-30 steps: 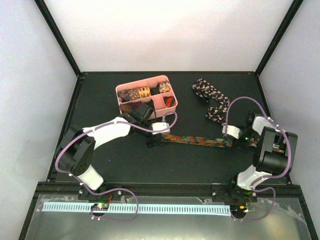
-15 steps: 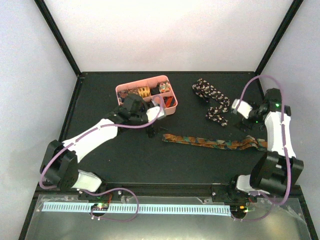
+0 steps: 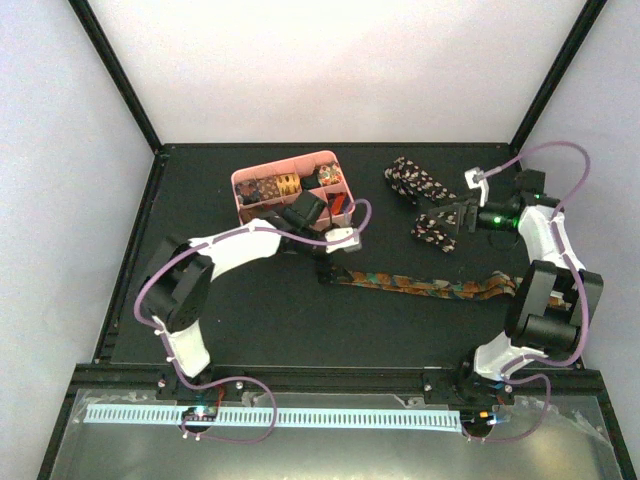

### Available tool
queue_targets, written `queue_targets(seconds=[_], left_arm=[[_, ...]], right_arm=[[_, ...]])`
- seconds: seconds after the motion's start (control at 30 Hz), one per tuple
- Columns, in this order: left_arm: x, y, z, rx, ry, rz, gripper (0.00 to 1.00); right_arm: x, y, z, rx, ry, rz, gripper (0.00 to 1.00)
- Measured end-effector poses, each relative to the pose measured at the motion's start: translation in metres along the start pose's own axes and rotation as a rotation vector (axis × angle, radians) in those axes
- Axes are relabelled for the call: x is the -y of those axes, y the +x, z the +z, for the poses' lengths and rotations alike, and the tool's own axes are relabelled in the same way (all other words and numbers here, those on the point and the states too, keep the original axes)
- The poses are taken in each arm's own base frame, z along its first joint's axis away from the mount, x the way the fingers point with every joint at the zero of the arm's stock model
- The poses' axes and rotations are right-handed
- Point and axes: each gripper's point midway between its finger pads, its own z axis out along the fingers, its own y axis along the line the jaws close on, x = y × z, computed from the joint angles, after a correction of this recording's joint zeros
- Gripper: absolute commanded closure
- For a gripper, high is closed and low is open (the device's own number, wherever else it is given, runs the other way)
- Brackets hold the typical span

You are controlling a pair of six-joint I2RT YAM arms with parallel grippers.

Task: Roll the ties
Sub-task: Adjust the tie at the center of the board.

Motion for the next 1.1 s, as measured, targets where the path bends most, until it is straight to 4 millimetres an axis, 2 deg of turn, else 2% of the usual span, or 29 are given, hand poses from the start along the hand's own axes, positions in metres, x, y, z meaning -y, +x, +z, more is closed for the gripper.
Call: queue_targets(seconds=[0.17,0.3,0.43,0.57,0.67,0.8,0.87,1.0,1.1], left_arm=[[0.009,0.041,0.035,-0.178,0.039,-0.009,0.02],[0.011,0.063,0.049,-0.298,0.041,-0.015,0.1],[0.019,0.074,0.053,-0.373,0.054,0.002,0.24],[0.034,0.087,0.049,-0.425,0.081,0.023,0.36],[0.048,0.099,0.042,-0.448,0.093,0.04,0.3],[0.051,0.101,0.025,-0.414,0.022,0.029,0.21],[0.042,0.093,0.008,-0.344,-0.048,0.0,0.19],[0.02,0.066,-0.042,-0.141,-0.202,-0.008,0.18],[0.02,0.052,-0.054,-0.071,-0.227,0.022,0.18]], right_arm=[[-0.006,0.043,0.02,-0.023,-0.044,0.26,0.0],[-0.009,0.069,0.036,-0.064,-0.048,0.391,0.0],[-0.016,0.087,0.053,-0.113,-0.059,0.462,0.06],[-0.022,0.106,0.066,-0.158,-0.066,0.513,0.17],[-0.026,0.117,0.076,-0.191,-0.066,0.529,0.31],[-0.041,0.127,0.092,-0.248,-0.089,0.524,0.53],[-0.049,0.132,0.1,-0.276,-0.104,0.509,0.61],[-0.066,0.149,0.121,-0.359,-0.139,0.498,0.74],[-0.075,0.166,0.137,-0.432,-0.162,0.507,0.8]])
